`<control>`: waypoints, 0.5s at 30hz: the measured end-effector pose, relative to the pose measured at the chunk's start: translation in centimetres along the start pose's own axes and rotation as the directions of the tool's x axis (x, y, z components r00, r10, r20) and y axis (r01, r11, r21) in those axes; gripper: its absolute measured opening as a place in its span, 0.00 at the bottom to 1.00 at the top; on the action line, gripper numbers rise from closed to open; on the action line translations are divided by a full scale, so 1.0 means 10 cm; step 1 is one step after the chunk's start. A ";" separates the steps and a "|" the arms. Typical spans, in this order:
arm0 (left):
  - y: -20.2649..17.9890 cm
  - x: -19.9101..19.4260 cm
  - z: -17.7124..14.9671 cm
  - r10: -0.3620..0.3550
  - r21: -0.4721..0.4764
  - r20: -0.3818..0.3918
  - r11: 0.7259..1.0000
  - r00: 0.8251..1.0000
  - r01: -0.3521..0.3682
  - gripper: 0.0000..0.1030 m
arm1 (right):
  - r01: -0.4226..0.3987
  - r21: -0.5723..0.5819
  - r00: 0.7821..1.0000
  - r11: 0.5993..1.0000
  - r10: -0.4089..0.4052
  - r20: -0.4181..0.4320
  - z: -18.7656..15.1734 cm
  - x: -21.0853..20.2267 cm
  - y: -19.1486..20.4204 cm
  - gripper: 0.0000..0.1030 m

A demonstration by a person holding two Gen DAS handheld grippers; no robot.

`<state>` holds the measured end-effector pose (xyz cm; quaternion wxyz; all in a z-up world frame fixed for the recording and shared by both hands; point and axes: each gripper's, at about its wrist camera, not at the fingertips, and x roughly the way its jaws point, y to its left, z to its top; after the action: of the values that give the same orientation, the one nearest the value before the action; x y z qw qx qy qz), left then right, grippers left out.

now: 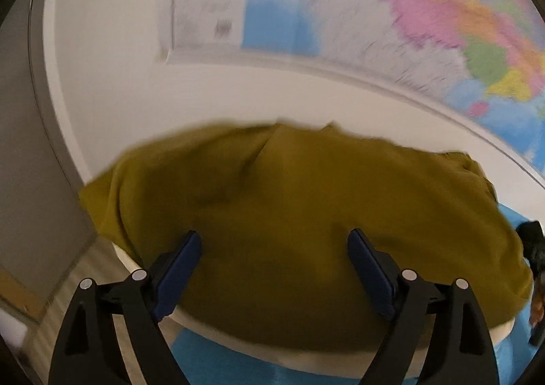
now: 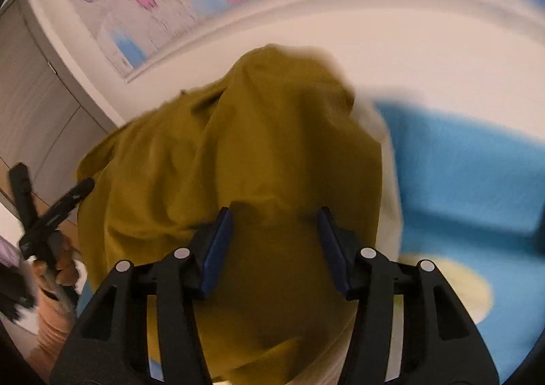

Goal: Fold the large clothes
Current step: 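Lower the jacket onto the pillow and open both grippers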

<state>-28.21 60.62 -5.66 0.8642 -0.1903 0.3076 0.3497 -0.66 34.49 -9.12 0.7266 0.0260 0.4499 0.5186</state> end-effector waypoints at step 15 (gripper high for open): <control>-0.51 -0.58 -0.20 -0.071 0.102 0.131 0.993 0.989 0.057 0.82 | -0.021 -0.257 0.986 0.966 0.063 0.156 -0.16 -0.55 0.67 0.56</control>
<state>-28.58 53.20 -2.68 0.9021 -0.1334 0.2593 0.3182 -6.95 32.58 -3.28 0.7470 -0.0156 0.3178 0.5837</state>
